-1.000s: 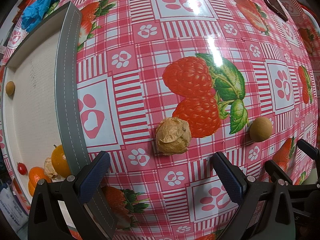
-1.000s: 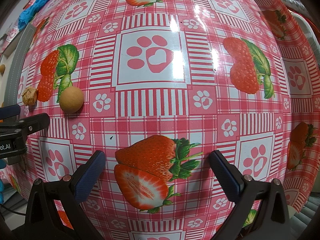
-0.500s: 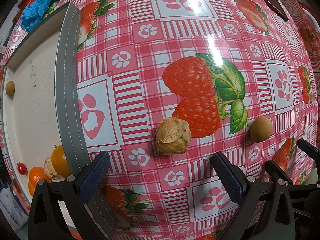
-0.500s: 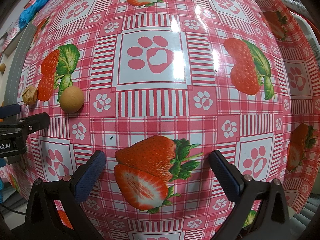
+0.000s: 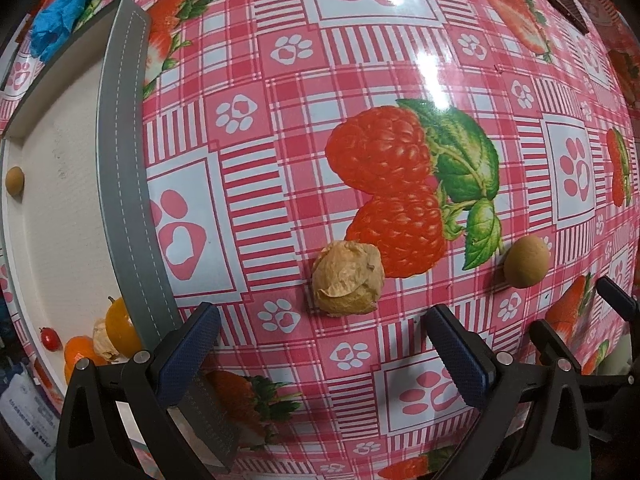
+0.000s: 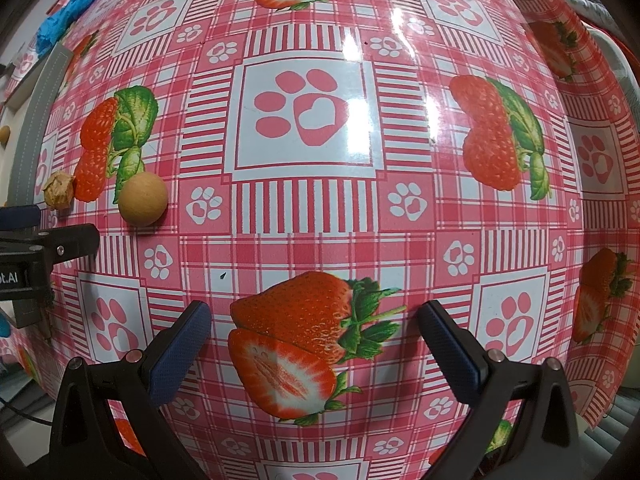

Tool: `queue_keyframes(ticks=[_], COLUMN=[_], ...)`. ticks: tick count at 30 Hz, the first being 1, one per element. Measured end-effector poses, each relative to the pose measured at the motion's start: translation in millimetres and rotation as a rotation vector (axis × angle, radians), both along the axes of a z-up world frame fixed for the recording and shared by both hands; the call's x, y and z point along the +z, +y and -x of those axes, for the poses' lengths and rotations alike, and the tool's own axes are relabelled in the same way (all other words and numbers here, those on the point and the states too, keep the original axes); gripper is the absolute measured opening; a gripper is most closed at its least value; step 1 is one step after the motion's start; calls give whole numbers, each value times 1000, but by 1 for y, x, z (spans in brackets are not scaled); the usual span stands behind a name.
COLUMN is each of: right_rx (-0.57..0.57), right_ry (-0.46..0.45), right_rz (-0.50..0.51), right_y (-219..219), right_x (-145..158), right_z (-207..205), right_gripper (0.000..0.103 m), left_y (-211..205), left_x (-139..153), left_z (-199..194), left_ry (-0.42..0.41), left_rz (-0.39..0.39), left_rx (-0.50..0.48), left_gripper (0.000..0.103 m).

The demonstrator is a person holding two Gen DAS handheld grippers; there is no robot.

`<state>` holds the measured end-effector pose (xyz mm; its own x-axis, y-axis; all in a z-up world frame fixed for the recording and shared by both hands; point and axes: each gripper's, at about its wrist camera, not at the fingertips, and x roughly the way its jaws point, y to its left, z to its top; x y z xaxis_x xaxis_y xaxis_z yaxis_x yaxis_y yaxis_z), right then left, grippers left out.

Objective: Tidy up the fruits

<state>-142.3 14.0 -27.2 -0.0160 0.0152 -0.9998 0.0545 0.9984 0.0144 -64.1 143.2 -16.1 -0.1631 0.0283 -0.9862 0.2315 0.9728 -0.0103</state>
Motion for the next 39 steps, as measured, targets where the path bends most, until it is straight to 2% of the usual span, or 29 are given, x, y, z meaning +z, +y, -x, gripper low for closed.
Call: queue_keyframes(ticks=[7, 10, 14, 15, 16, 17, 18, 20, 24, 26, 30, 36, 39], right_rx=[-1, -5, -5, -5, -6, -6, -6, -8, -11, -12, -15, -25, -35], right_ry=[-7, -21, -27, -26, -27, -28, -29, -28, -28, -27, -7, 92, 72], right_rz=[0, 0, 0, 0, 0, 0, 0, -1, -2, -2, -5, -17, -60], right_y=[-2, -1, -1, -1, -1, -1, -1, -1, -1, -1, -1, -2, 1], right_x=[-1, 0, 0, 0, 0, 0, 0, 1, 0, 0, 0, -5, 0], right_z=[0, 5, 8, 9, 8, 8, 8, 7, 7, 7, 6, -9, -16], right_gripper=[103, 103, 103, 103, 103, 103, 103, 103, 103, 103, 103, 103, 103], left_y=[14, 10, 1, -1, -3, -3, -3, -5, -5, -5, -1, 14, 21], left_x=[13, 20, 19, 19, 19, 17, 14, 15, 23, 27, 36, 61, 70], left_z=[-11, -16, -23, -24, -26, -28, -31, -33, -33, -34, -32, -23, -20], left_ry=[-66, -105, -115, -119, -122, -109, -90, -105, -120, -107, -119, -152, -158], left_rz=[73, 60, 43, 41, 38, 42, 43, 40, 81, 113, 121, 162, 177], left_rx=[32, 6, -34, -38, -40, -40, -36, -33, -34, -18, -5, 14, 30], left_gripper=[103, 103, 103, 98, 83, 76, 70, 64, 28, 27, 27, 27, 27])
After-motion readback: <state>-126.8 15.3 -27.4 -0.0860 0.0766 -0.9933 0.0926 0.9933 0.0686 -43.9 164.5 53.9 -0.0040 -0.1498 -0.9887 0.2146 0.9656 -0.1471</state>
